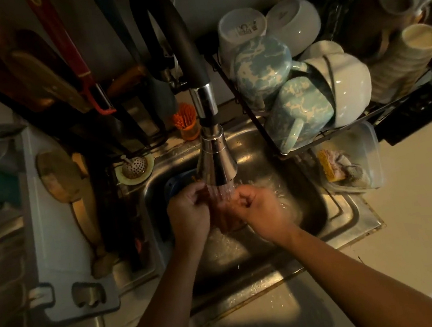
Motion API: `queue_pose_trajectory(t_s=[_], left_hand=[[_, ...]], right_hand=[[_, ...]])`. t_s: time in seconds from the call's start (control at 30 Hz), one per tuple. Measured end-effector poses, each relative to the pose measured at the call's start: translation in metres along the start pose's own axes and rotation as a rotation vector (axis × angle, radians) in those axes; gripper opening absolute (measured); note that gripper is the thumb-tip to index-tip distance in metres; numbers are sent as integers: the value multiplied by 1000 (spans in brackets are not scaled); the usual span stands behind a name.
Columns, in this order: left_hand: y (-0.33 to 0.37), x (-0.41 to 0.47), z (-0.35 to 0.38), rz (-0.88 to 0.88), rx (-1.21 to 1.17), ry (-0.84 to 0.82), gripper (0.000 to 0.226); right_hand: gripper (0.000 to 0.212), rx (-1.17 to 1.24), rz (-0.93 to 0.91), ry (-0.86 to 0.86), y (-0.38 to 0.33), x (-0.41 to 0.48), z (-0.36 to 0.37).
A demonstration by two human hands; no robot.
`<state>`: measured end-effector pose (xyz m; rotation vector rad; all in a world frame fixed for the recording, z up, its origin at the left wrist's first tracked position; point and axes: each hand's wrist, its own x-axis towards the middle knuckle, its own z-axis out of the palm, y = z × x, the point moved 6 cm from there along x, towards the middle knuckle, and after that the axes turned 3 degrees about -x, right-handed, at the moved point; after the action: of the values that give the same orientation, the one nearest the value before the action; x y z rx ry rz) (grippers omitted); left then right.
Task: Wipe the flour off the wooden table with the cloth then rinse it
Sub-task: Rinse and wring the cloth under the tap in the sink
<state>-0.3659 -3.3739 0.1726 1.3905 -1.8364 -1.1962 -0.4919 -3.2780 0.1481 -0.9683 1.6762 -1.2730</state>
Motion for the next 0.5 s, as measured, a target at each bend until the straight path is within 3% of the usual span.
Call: queue_pose_trajectory(t_s=[0.13, 0.23, 0.33, 0.47, 0.5], left_hand=[[4, -8, 2, -8, -211, -90, 32], [5, -5, 1, -35, -252, -80, 33], [19, 4, 3, -70, -256, -182, 25], [55, 14, 4, -12, -355, -254, 8], [60, 23, 3, -36, -386, -206, 24]], right_hand=[[7, 55, 53, 153, 11, 9, -15], [7, 122, 28, 58, 6, 6, -10], [32, 193, 33, -54, 4, 7, -4], [29, 230, 17, 44, 6, 20, -16], [29, 216, 11, 65, 5, 22, -18]])
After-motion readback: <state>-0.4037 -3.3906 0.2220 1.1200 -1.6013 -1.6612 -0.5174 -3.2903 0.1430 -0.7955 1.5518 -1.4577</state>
